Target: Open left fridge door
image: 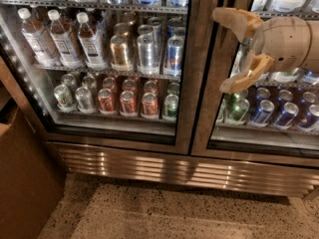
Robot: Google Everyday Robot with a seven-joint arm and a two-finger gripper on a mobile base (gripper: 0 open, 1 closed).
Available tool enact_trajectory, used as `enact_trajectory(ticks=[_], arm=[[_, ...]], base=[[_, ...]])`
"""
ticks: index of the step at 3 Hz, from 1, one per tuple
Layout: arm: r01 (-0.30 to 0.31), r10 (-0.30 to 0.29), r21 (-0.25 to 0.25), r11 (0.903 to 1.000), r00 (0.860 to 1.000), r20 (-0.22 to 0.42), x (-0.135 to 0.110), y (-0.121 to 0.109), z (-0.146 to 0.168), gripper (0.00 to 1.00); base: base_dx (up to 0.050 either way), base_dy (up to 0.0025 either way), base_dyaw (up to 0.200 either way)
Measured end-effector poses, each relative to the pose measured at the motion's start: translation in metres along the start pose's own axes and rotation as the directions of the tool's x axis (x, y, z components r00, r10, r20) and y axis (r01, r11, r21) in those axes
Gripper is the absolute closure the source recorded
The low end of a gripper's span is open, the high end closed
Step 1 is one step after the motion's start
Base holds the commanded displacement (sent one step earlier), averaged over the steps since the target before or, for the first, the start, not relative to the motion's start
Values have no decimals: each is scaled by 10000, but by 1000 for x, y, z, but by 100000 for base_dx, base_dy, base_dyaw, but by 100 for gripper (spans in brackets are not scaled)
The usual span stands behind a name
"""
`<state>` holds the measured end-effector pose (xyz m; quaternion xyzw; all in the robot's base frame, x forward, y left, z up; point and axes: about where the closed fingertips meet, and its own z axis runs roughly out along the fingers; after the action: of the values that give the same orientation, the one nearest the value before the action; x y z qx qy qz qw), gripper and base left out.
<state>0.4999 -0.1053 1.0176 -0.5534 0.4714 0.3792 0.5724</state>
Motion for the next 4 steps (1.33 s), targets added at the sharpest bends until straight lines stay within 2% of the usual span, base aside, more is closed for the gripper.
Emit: enact_trajectory(ticks=[2, 4], arm=[[-38, 38, 127, 9999, 10000, -9, 0, 0, 3, 0], [-146, 161, 869, 9961, 9997, -164, -2, -3, 7, 0]], base=[[0, 0, 0], [0, 0, 0]])
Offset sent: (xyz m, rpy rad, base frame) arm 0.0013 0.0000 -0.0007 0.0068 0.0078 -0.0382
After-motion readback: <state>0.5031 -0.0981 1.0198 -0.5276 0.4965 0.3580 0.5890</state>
